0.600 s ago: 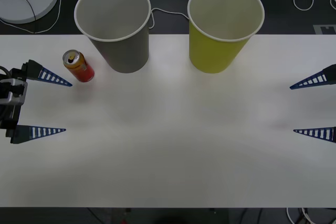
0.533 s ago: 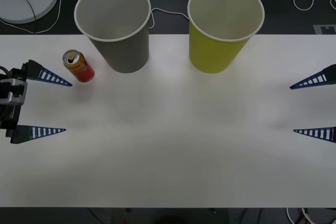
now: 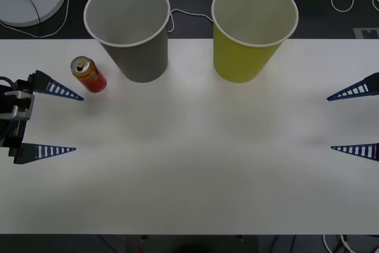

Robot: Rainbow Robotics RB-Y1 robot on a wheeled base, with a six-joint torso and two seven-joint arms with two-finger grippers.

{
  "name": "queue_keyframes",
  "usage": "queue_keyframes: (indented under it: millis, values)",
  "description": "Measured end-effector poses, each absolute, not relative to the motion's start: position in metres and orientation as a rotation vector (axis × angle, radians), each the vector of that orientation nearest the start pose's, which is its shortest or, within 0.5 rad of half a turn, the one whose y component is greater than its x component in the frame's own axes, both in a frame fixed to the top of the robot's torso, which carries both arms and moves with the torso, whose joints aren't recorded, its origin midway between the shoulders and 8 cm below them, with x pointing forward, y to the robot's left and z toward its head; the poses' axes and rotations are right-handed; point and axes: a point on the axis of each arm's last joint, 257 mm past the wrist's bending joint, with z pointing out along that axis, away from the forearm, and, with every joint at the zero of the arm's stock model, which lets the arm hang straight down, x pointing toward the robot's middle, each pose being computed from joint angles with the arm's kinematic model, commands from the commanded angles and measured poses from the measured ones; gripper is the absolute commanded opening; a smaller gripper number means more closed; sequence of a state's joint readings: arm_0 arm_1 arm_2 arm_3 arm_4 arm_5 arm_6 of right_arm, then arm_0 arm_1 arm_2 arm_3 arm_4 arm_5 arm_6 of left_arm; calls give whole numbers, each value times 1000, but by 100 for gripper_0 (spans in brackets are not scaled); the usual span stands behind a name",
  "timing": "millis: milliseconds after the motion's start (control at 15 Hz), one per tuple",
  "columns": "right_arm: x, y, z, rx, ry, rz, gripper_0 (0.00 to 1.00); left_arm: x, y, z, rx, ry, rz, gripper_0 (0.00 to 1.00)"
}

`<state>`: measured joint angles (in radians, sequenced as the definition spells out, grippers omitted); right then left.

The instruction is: Put the can into the green bin and the plastic bottle into the gray bin

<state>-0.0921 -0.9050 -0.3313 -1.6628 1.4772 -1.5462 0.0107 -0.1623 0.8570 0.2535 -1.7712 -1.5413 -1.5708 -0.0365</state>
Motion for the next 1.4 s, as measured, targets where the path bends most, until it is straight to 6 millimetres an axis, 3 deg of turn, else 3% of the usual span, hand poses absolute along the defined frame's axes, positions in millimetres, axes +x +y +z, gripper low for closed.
queue_keyframes:
  millis: [267,600,933,1400]
  values:
    - [386,-321,-163,-1665,1567,253,100,381,274,-161,1823,1436,-248,100]
    - [386,-321,-163,-1665,1567,253,100,356,285,-171,1745,1529,-358,100]
    - [386,-321,-163,-1665,1567,253,100,366,296,-161,1494,1687,-371,100]
    - [386,-321,-163,-1665,1567,253,100,387,298,-150,1098,1873,-184,100]
